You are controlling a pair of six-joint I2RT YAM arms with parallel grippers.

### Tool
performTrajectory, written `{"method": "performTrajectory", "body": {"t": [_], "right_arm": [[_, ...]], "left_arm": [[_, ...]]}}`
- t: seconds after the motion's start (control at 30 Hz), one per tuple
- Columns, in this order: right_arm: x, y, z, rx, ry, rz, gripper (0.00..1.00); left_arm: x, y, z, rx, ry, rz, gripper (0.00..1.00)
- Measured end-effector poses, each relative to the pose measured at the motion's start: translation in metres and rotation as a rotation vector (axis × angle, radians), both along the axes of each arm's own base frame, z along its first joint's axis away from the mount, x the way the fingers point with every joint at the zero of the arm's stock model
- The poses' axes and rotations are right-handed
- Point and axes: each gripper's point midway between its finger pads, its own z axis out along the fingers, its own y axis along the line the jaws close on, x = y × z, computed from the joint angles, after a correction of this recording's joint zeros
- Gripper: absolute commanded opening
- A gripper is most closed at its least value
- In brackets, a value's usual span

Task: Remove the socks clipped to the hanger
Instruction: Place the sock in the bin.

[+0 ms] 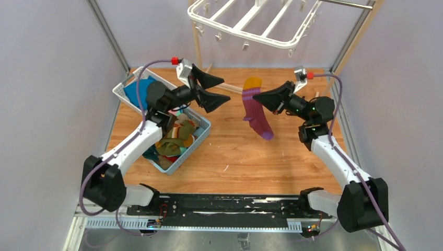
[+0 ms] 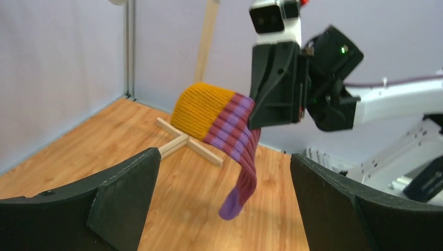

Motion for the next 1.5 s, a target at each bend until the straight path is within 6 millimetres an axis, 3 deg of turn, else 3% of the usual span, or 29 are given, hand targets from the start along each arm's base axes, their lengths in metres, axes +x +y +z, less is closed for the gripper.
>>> {"method": "performTrajectory", "body": {"t": [0.17,0.33,0.4,0.57,0.63,0.7,0.77,0.83,0.97,1.07,1.13,1.27,1.33,1.43,1.47,1.5], "right_arm": [[-0.008,0.037,0.031,0.016,-0.041,0.096,0.0],[0.001,0.057,0.053,0.052,-0.037,0.135,0.0],[0.004,0.062,0.054,0.06,-0.022,0.141,0.0],[0.003,0.069,0.05,0.063,0.004,0.157,0.0],[0.003,0.069,0.051,0.063,-0.001,0.154,0.03],[0.004,0.067,0.05,0.06,-0.002,0.144,0.22],[0.005,0.061,0.046,0.047,0.009,0.123,0.46],[0.011,0.049,0.042,0.021,0.024,0.08,0.61],[0.022,0.02,0.022,-0.107,0.044,-0.037,0.68],[0.016,0.007,0.001,-0.229,0.051,-0.075,0.69],[0.009,0.002,-0.012,-0.293,0.057,-0.077,0.71],[-0.006,-0.008,-0.041,-0.42,0.078,-0.06,0.73],[-0.012,-0.015,-0.055,-0.488,0.082,-0.057,0.74],[-0.02,-0.028,-0.067,-0.569,0.075,-0.08,0.75],[-0.021,-0.032,-0.069,-0.586,0.069,-0.088,0.75],[-0.023,-0.036,-0.07,-0.604,0.063,-0.098,0.75]], "left_arm": [[-0.025,-0.003,-0.014,0.078,-0.09,-0.037,0.97],[-0.033,-0.022,-0.049,0.144,-0.047,-0.092,0.81],[-0.032,-0.027,-0.056,0.158,-0.035,-0.103,0.68],[-0.021,-0.038,-0.051,0.146,-0.028,-0.125,0.04],[-0.019,-0.04,-0.048,0.134,-0.027,-0.132,0.0],[-0.017,-0.037,-0.048,0.133,-0.016,-0.131,0.0],[-0.011,-0.026,-0.047,0.139,-0.007,-0.102,0.0],[0.0,-0.006,-0.046,0.164,0.002,-0.042,0.0],[0.024,0.053,-0.033,0.332,-0.028,0.198,0.0],[0.019,0.087,-0.011,0.477,-0.114,0.36,0.0],[0.011,0.107,-0.012,0.571,-0.138,0.436,0.0],[0.006,0.147,-0.054,0.809,-0.068,0.549,0.0],[0.007,0.164,-0.092,0.939,0.003,0.573,0.01],[-0.001,0.188,-0.168,1.146,0.155,0.547,0.06],[-0.008,0.194,-0.187,1.196,0.195,0.531,0.1],[-0.015,0.202,-0.206,1.251,0.234,0.52,0.21]]}}
